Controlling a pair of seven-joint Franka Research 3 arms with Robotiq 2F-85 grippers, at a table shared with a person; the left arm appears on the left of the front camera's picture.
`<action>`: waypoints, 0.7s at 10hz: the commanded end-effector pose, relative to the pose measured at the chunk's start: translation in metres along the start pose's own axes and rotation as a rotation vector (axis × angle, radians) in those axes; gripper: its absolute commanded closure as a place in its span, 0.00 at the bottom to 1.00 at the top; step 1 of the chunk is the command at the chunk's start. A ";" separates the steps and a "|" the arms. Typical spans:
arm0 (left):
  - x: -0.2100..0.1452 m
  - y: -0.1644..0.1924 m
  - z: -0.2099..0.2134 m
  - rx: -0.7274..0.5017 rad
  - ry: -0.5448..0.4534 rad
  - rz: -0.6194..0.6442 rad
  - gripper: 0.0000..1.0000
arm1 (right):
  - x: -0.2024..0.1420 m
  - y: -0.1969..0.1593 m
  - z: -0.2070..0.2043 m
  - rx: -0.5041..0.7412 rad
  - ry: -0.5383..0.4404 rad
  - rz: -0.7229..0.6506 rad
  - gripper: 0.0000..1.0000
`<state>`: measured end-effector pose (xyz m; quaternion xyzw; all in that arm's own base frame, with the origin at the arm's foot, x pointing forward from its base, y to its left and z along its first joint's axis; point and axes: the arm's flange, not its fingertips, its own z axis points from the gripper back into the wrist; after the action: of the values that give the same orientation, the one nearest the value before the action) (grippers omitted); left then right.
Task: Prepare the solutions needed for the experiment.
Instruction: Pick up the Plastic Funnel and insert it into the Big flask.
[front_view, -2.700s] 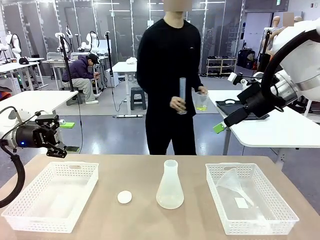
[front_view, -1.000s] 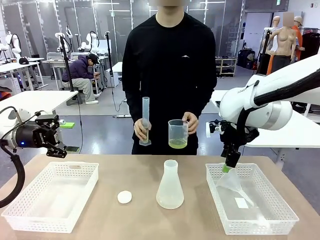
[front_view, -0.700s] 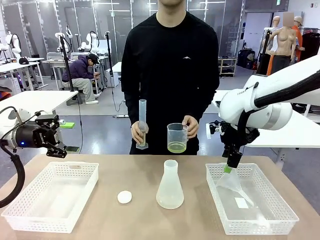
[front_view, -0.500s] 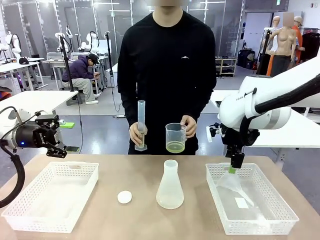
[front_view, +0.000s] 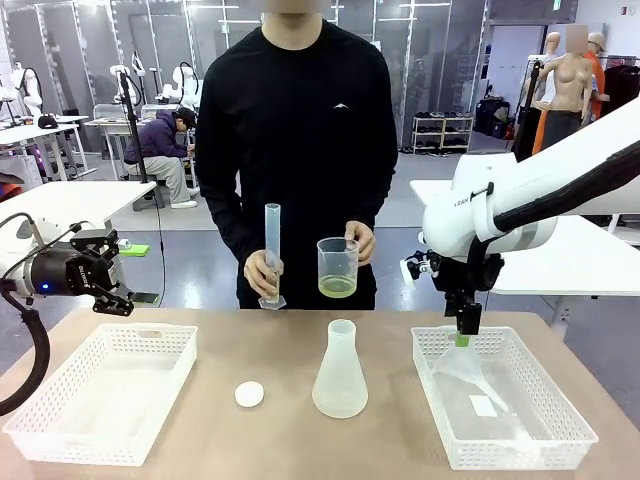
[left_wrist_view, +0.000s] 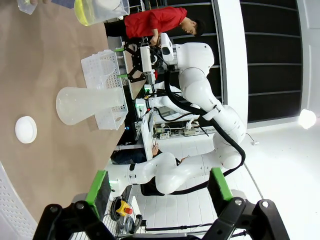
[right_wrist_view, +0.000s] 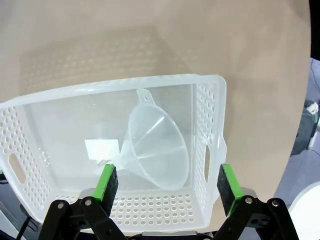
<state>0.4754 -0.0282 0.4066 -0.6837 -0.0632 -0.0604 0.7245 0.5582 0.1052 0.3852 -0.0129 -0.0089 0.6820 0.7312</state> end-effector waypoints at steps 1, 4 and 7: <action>0.001 -0.001 0.000 -0.002 -0.011 -0.002 0.00 | 0.000 -0.009 -0.001 0.043 0.055 0.077 0.00; 0.001 -0.001 0.000 -0.002 -0.011 -0.002 0.00 | 0.002 -0.013 -0.007 0.108 0.145 0.163 0.00; 0.001 -0.001 0.000 -0.002 -0.011 -0.002 0.00 | 0.006 -0.014 -0.019 0.166 0.144 0.203 0.00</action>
<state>0.4754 -0.0282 0.4066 -0.6837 -0.0632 -0.0604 0.7245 0.5652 0.1092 0.3655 -0.0082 0.0915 0.7360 0.6707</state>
